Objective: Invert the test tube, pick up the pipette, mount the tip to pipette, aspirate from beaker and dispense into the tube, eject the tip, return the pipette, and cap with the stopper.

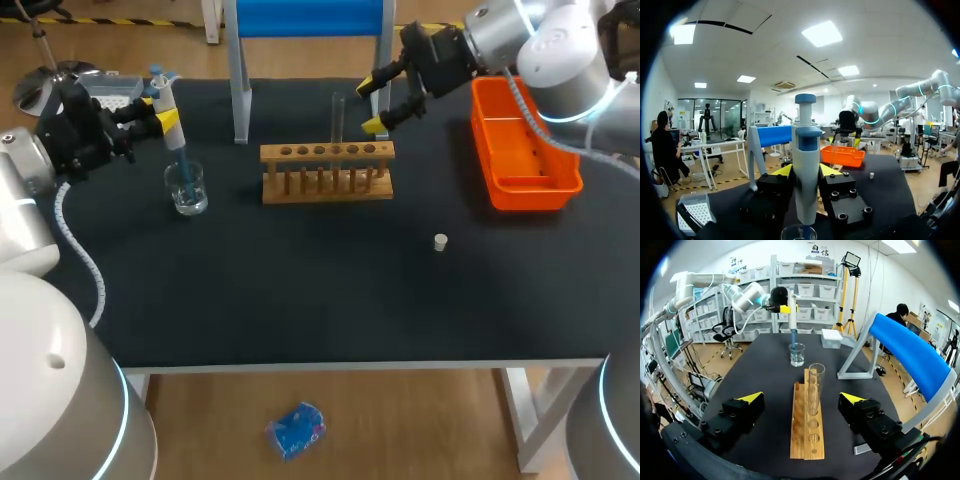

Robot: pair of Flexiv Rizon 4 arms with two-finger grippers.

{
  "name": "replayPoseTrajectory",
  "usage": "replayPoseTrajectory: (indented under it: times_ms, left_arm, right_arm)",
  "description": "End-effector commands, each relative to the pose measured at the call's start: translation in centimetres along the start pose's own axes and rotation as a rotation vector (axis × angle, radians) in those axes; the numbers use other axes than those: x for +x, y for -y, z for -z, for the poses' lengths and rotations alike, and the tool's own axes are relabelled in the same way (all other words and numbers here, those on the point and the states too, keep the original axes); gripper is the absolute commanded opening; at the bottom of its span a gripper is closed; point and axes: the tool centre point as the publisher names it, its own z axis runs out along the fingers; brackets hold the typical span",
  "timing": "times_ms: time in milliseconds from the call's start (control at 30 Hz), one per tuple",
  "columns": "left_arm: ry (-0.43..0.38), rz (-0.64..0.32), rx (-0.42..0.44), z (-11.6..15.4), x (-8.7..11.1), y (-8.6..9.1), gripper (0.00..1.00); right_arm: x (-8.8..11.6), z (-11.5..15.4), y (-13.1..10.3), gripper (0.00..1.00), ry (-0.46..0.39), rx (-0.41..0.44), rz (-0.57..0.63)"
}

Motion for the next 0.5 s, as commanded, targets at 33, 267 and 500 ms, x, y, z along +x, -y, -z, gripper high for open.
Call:
replayPoseTrajectory:
  times_ms: [33, 267, 500]
  left_arm:
    - [-0.001, 0.000, -0.001, 0.03, -0.01, 0.07, 0.00]
    - [-0.001, 0.000, -0.001, 0.03, -0.01, 0.07, 0.00]
    - [-0.001, 0.000, -0.001, 0.03, -0.01, 0.07, 0.00]
  right_arm:
    - [-0.47, -0.42, 0.29, 1.00, -0.003, -0.001, -0.003]
    - [-0.48, -0.45, 0.33, 1.00, 0.018, 0.001, 0.001]
    - [-0.48, -0.45, 0.33, 1.00, 0.018, 0.001, 0.001]
